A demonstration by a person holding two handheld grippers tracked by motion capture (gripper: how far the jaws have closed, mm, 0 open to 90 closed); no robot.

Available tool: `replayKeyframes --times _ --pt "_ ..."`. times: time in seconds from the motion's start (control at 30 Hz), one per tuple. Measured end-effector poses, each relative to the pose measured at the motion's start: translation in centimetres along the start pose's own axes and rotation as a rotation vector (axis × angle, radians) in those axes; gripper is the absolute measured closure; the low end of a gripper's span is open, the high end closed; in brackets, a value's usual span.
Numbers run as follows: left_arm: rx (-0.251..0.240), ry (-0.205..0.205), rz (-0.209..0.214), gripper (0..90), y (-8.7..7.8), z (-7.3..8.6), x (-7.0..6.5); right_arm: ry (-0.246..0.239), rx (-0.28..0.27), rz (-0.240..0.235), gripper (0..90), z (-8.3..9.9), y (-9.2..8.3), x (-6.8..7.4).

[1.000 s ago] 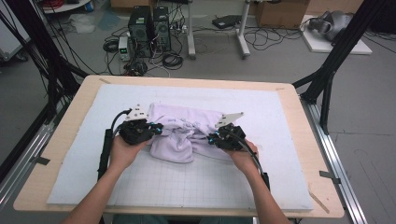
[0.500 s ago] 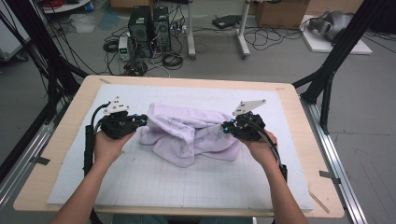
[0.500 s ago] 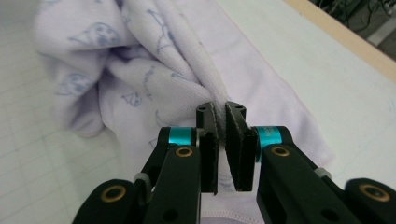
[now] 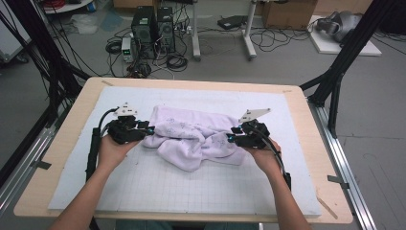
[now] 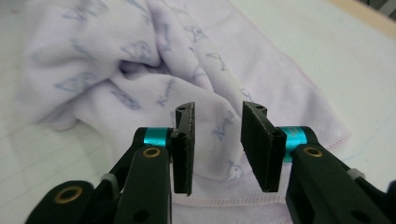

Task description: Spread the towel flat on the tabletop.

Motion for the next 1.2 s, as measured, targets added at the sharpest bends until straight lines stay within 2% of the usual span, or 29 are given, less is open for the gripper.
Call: replayKeyframes --times 0.07,0.17,0.23,0.27,0.33,0.4,0.47,0.53,0.63,0.7,0.77,0.87,1.07,1.2 --pt "-0.009 0.016 0.019 62.9 -0.4 0.2 -0.4 -0.010 -0.028 -0.029 65.1 0.4 -0.8 0.7" --pt "0.001 0.038 0.087 64.3 0.3 0.6 -1.6 -0.032 -0.031 -0.066 66.2 1.2 -0.7 2.2" --pt "0.009 0.059 0.124 64.9 1.0 0.7 -2.5 -0.049 -0.018 -0.079 67.0 1.6 -0.1 3.2" --pt "0.021 0.083 0.148 64.5 1.6 0.8 -3.2 -0.059 -0.008 -0.085 67.0 1.8 0.3 3.8" --pt "0.038 0.126 0.157 56.6 2.4 0.6 -4.2 -0.086 0.019 -0.094 67.5 2.1 1.4 4.9" --pt "0.036 0.136 0.195 54.7 3.3 0.4 -4.9 -0.080 0.033 -0.107 66.6 2.4 2.5 5.4" --pt "0.062 0.154 0.192 54.2 4.3 0.2 -5.4 -0.080 0.052 -0.111 65.9 2.6 3.6 5.7" --pt "0.083 0.153 0.198 58.2 5.2 0.3 -5.5 -0.080 0.070 -0.107 65.0 2.7 4.7 6.0" --pt "0.113 0.142 0.207 71.4 6.2 0.6 -5.3 -0.090 0.092 -0.100 65.6 2.7 6.4 6.5" --pt "0.113 0.140 0.199 77.1 6.3 0.6 -5.3 -0.092 0.105 -0.092 71.2 2.7 7.0 6.6" --pt "0.112 0.148 0.188 79.1 6.0 0.5 -5.4 -0.103 0.110 -0.103 81.0 2.7 7.3 6.7" --pt "0.090 0.153 0.184 79.6 4.9 0.2 -5.5 -0.117 0.099 -0.118 83.1 2.6 6.6 6.6" --pt "-0.004 0.091 0.181 79.6 1.7 -0.4 -4.8 -0.110 0.031 -0.132 83.6 2.2 3.9 6.2" --pt "-0.039 0.063 0.187 79.8 0.7 -0.5 -4.6 -0.103 0.003 -0.145 83.7 2.0 2.7 6.0"
Point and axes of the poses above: each handheld gripper's, and its own axes: y roughly forward along the jaws, z roughly out of its underside, x roughly to its left, the point moved 1 cm from there along y, roughly forward along the jaws, and after that the axes turned 15 degrees about y, right-handed, at the moved point
